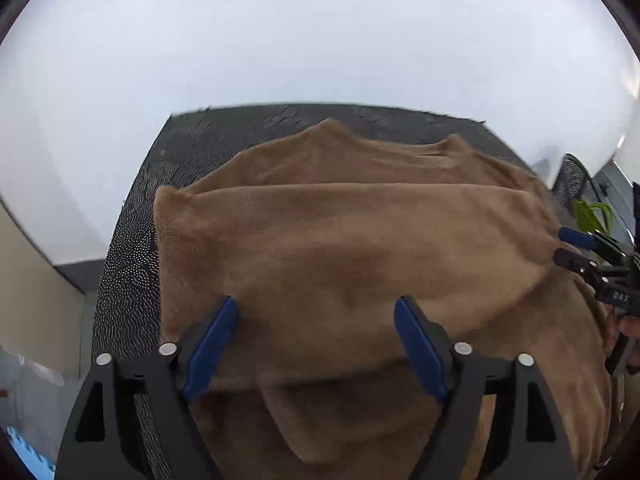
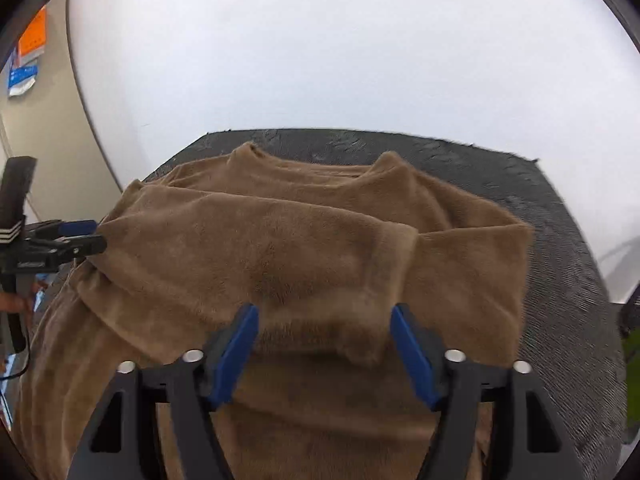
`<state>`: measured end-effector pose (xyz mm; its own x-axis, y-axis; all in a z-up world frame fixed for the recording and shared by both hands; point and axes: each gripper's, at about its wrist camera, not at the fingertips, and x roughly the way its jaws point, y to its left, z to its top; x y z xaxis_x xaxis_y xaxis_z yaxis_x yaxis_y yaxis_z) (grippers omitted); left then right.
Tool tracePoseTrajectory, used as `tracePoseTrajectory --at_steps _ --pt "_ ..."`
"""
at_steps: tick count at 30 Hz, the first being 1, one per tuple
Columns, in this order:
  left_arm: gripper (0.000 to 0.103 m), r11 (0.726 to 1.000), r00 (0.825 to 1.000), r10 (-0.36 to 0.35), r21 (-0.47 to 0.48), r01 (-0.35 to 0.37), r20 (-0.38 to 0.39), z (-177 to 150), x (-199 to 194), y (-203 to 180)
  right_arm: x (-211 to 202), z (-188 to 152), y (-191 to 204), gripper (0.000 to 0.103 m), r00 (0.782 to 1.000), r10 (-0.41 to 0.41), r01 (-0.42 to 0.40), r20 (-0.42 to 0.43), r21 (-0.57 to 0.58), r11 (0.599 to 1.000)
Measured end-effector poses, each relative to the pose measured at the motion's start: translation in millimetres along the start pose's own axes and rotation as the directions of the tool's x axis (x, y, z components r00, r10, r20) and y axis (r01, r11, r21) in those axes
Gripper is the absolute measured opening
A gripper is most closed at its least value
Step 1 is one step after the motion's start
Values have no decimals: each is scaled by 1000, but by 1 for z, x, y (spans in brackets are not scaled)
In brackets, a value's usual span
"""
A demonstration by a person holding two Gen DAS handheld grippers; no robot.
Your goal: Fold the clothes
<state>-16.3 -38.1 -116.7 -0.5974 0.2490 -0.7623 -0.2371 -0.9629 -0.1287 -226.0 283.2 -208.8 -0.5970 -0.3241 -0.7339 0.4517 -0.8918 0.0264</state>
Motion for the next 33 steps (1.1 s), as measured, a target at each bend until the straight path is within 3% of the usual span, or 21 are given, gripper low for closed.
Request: tracePoseTrajectory --at_steps 1,5,9,14,18,21,24,28,31,33 --pt "90 1000 1000 -16 9 16 -11 -4 1 -6 -2 -3 2 80 1000 -16 16 -8 -14 1000" --pt "92 998 999 31 52 -29 -39 -15 18 -16 15 -17 4 80 994 -50 45 -95 -53 998" --pt "101 993 996 65 102 -59 -55 -24 29 -24 24 -27 -6 86 994 -5 2 -109 -25 1000" --pt "102 979 989 139 161 -128 -59 -26 40 -38 24 -29 -3 90 994 -21 17 -110 -37 999" --pt "103 981 986 140 145 -126 -92 -25 35 -37 12 -31 -9 90 995 10 -8 -103 18 1000" --pt "103 993 989 88 95 -76 -123 -32 14 -40 -26 -46 -4 90 997 50 -46 -57 57 997" --pt "103 994 989 42 109 -27 -143 -50 0 -49 -57 -68 10 91 997 63 -63 -49 2 998" --pt "103 990 982 38 138 -13 -183 -76 5 -61 -65 -101 25 91 992 49 -61 -120 -101 993" --pt "103 989 987 43 144 -21 -152 -84 7 -62 -58 -117 29 102 988 20 -43 -153 -150 988" --pt "103 990 989 42 140 -22 -144 -85 7 -62 -58 -116 26 103 986 35 -57 -160 -133 990"
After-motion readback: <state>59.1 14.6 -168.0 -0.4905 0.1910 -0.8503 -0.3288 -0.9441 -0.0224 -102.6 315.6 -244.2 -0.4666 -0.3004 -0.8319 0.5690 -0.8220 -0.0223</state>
